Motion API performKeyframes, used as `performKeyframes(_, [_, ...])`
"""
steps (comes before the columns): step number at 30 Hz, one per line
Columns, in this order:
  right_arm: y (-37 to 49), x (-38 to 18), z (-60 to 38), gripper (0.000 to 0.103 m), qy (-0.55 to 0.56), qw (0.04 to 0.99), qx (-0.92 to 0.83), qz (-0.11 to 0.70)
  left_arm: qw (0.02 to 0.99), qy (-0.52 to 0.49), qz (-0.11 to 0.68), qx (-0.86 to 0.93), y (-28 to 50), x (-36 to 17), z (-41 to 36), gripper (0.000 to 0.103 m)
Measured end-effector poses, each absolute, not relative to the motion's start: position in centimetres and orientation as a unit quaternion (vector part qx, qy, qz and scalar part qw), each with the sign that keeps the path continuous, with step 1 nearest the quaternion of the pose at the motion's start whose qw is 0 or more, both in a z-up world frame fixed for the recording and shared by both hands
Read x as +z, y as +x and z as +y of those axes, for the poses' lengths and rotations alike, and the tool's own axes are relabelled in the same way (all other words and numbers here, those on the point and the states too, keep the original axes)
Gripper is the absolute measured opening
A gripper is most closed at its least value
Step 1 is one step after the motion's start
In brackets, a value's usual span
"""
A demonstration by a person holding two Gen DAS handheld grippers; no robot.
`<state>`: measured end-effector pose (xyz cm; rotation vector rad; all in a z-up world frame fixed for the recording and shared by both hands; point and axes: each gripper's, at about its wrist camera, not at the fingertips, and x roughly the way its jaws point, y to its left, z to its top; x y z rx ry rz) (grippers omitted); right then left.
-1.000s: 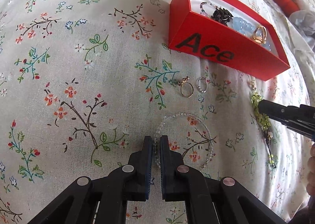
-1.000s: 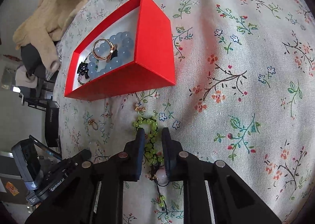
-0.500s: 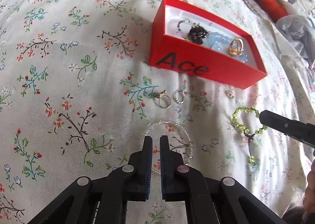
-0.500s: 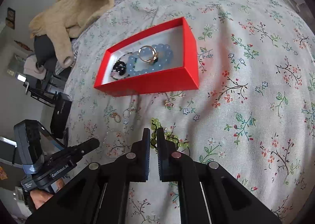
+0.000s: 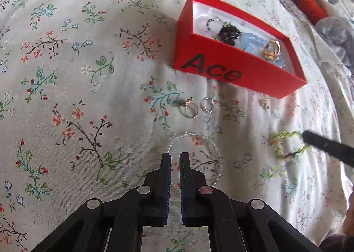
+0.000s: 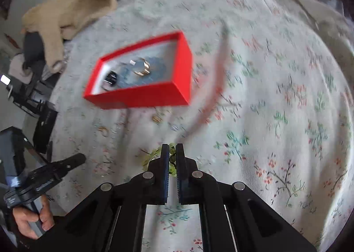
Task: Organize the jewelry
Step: 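Carry the clear bracelet with the left tool while the right carries the green strand to the red box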
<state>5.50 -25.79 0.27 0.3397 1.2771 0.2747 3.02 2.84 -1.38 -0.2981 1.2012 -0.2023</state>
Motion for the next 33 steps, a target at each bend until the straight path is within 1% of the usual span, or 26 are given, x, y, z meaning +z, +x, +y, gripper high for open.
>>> performKeyframes(4, [5.0,1.4,-24.8,0.005,0.143,0.79,0.155,0.576,0.805,-0.137,0.57,-0.092,3.2,-1.8,2.9,0.004])
performKeyframes(8, [4.6,3.4,-24.0,0.005,0.153,0.794,0.192,0.556,0.803,-0.133,0.575,-0.076,3.7,-2.3,2.8,0.014])
performKeyframes(13, [3.7,5.6,-23.6,0.005,0.148,0.806,0.22,0.529,0.8,-0.128,0.582,-0.064,4.1,-3.0,2.8,0.015])
performKeyframes(18, [3.9,4.7,-24.4,0.005,0.154,0.798,0.207,0.544,0.8,-0.135,0.581,-0.057,4.5,-3.2,3.4,0.015])
performKeyframes(22, [4.0,4.3,-24.9,0.005,0.16,0.795,0.202,0.55,0.803,-0.119,0.582,-0.052,4.8,-3.6,3.2,0.015])
performKeyframes(24, [4.1,4.2,-25.0,0.005,0.163,0.794,0.2,0.551,0.807,-0.103,0.58,-0.052,4.8,-3.5,2.6,0.012])
performKeyframes(25, [4.2,4.2,-25.1,0.005,0.164,0.794,0.198,0.551,0.809,-0.096,0.577,-0.053,5.0,-3.3,2.1,0.0])
performKeyframes(33, [4.4,5.9,-25.6,0.005,0.177,0.803,0.205,0.531,0.828,-0.103,0.544,-0.085,4.8,-0.3,1.2,0.0])
